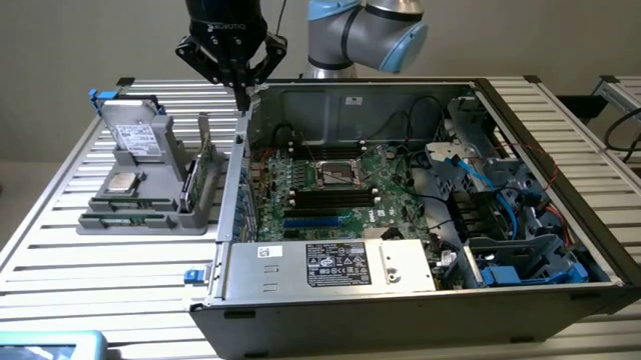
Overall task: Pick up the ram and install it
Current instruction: 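Reach for the ram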
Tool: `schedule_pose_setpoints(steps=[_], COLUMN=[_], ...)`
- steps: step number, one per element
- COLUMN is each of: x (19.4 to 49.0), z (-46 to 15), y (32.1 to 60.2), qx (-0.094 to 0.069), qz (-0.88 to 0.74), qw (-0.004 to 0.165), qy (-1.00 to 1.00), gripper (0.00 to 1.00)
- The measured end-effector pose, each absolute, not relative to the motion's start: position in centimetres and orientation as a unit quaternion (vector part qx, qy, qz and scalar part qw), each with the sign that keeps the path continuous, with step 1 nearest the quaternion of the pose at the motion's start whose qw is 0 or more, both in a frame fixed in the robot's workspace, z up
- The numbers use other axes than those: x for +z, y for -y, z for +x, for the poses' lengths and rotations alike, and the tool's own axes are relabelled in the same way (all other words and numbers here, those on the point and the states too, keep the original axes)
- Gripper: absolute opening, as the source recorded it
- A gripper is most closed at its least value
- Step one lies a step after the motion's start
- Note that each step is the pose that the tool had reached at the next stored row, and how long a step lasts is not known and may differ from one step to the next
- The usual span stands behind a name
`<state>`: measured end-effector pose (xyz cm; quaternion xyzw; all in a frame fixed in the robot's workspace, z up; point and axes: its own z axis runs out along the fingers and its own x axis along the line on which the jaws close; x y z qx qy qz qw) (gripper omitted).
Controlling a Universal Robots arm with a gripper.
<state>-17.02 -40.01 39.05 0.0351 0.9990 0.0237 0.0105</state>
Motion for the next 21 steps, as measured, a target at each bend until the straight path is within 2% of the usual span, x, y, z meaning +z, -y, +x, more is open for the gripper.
schedule_pose_setpoints(steps=[21], x=[38.8], z=[-26.4], y=[40.2], qx=[0.024], qz=[0.034], qw=[0.010], qy=[-0.999], gripper=[0.11])
